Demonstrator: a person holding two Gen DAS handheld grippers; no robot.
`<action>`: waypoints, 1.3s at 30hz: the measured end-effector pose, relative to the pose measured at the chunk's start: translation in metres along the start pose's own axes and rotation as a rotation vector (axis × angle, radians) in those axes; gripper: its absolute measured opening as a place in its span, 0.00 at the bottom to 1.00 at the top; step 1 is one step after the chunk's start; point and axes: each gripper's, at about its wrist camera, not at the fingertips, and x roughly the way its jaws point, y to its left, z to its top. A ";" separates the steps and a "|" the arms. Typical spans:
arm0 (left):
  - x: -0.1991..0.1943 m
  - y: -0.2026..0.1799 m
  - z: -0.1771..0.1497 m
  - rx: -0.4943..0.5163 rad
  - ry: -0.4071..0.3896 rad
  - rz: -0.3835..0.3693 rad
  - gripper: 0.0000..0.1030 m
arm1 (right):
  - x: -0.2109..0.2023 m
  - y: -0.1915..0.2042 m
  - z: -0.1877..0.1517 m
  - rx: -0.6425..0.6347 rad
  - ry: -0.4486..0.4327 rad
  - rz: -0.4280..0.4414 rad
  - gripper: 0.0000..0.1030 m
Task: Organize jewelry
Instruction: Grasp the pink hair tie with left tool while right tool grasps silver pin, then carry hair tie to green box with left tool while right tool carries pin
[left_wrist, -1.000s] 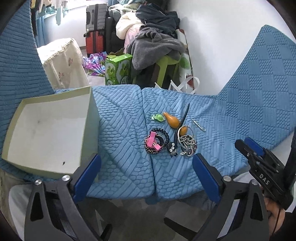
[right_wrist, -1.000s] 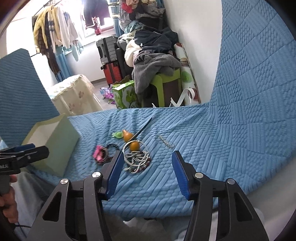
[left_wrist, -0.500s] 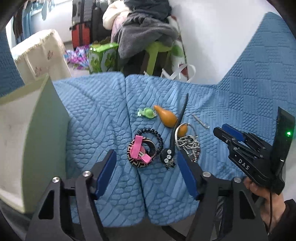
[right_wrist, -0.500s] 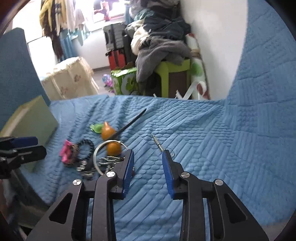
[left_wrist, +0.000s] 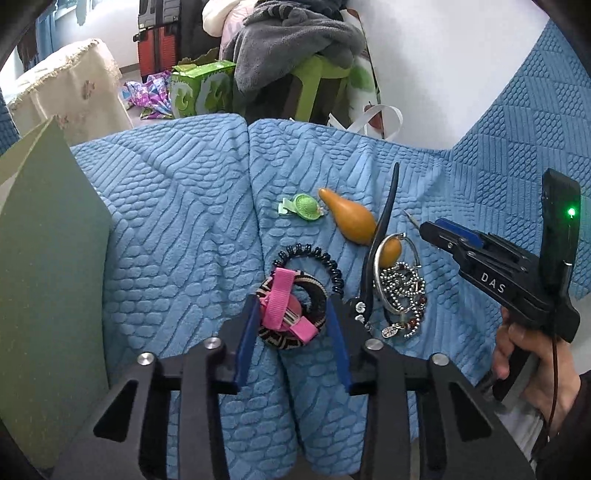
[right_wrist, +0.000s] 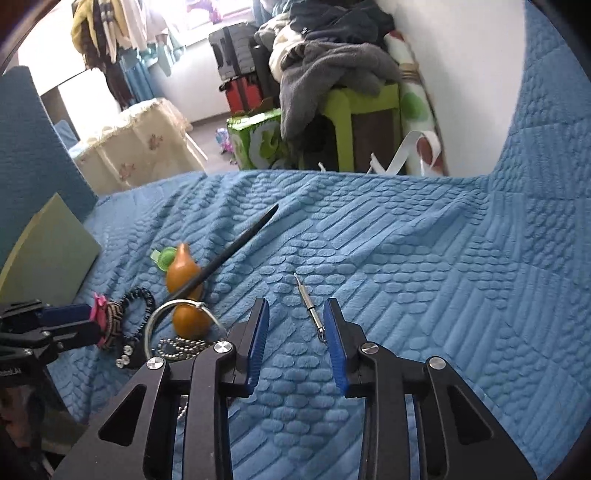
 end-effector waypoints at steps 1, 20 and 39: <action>0.001 0.001 0.000 -0.001 0.000 0.000 0.33 | 0.002 0.000 0.002 -0.009 0.001 -0.005 0.26; 0.002 -0.001 -0.002 0.048 -0.024 0.018 0.23 | 0.023 0.022 0.004 -0.155 0.070 -0.095 0.04; -0.051 0.010 -0.008 -0.008 -0.083 -0.054 0.23 | -0.061 0.043 -0.006 -0.008 -0.029 -0.060 0.03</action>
